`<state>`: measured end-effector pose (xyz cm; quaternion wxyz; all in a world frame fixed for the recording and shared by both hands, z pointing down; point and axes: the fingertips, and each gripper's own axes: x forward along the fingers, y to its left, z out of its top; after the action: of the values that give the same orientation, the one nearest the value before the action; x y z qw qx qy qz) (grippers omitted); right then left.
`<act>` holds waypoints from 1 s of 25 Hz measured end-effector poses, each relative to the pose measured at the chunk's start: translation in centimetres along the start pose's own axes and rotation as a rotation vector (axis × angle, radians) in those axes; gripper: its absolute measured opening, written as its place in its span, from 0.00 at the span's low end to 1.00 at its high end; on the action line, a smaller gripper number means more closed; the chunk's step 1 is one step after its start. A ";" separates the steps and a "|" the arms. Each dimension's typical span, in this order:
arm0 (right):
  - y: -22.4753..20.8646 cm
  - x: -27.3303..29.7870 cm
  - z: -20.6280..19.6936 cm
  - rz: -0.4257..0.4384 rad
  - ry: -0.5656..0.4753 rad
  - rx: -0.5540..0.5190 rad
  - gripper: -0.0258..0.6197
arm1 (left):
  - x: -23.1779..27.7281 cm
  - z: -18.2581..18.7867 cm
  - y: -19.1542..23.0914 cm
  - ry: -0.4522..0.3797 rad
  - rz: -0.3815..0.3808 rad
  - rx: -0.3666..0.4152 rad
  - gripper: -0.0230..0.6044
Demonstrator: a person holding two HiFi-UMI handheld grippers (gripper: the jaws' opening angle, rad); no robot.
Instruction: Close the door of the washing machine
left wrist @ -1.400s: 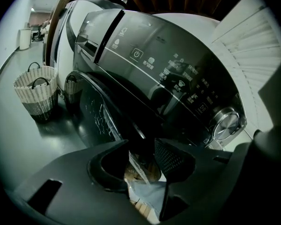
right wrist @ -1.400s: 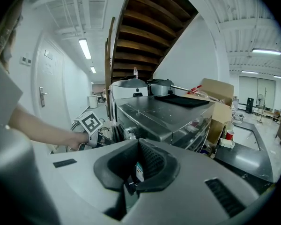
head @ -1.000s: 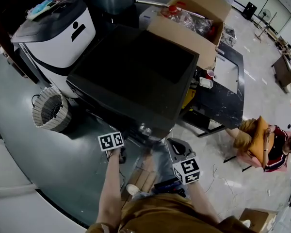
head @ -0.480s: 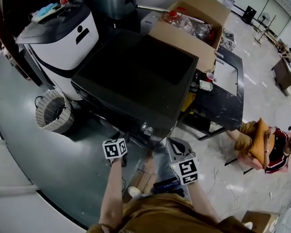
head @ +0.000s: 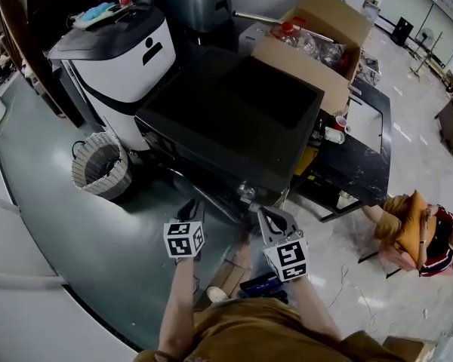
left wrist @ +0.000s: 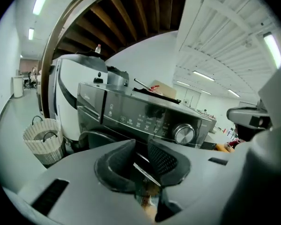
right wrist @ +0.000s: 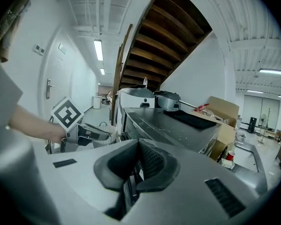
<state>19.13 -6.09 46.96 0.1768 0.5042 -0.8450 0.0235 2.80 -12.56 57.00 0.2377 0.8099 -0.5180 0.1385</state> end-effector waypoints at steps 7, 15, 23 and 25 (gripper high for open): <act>2.9 -0.9 0.6 0.014 -0.020 0.004 0.06 | -6.8 3.2 0.9 -0.151 0.056 0.013 0.13; 4.8 -0.8 1.6 0.050 -0.061 0.032 0.06 | -12.5 5.2 1.6 -0.252 0.115 -0.040 0.08; 5.7 0.4 2.1 0.067 -0.064 0.028 0.06 | -13.9 4.9 2.6 -0.263 0.134 -0.046 0.08; 5.7 0.4 2.1 0.065 -0.063 0.026 0.06 | -14.0 4.8 2.8 -0.263 0.135 -0.047 0.08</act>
<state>13.48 -4.03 45.92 0.1424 0.4794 -0.8657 0.0244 -5.76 -5.27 47.00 0.1766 0.7785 -0.6013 0.0346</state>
